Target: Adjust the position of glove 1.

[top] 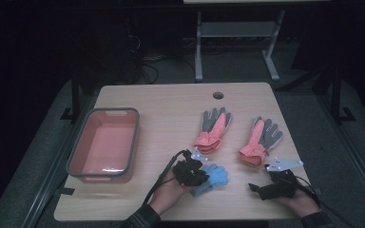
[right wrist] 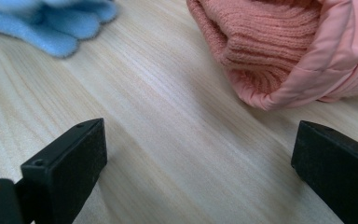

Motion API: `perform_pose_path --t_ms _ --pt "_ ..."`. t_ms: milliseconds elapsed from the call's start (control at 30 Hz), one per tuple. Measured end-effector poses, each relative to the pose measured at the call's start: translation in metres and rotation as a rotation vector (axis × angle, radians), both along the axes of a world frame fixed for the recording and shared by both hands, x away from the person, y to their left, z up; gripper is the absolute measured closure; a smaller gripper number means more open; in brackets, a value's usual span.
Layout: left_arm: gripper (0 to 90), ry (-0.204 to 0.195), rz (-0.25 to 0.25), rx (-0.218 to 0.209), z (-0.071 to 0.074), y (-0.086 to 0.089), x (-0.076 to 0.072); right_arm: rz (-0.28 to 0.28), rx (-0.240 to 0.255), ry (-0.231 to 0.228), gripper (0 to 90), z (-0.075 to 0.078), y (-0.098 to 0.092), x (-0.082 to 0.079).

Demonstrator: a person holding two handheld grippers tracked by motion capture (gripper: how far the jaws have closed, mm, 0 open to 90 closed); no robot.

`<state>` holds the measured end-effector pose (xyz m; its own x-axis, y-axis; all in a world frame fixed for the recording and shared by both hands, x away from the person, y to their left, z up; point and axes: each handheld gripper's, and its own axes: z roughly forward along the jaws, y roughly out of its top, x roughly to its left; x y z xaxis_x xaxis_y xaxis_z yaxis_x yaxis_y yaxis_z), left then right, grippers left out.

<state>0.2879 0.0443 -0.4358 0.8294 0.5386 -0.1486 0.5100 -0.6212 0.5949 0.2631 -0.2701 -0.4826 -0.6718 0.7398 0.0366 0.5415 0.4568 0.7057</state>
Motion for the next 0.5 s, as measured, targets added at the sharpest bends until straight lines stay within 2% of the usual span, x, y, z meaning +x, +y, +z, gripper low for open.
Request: perform_pose_path --t_ms 167,300,433,500 --pt "51.7 -0.016 -0.016 -0.01 0.0031 0.0005 -0.0004 0.0 0.0 -0.001 2.9 0.0 0.0 0.0" --pt "31.4 -0.019 -0.045 0.015 0.003 0.0014 0.0022 0.0 0.0 0.0 2.9 0.0 0.0 0.0" --pt "20.9 -0.005 -0.055 0.028 -0.0021 0.0012 0.0058 0.0 0.0 0.0 2.9 0.0 0.0 0.0" --pt "18.9 -0.002 -0.066 0.033 -0.0055 -0.0003 0.0057 0.0 0.0 0.0 2.9 0.0 0.0 0.0"
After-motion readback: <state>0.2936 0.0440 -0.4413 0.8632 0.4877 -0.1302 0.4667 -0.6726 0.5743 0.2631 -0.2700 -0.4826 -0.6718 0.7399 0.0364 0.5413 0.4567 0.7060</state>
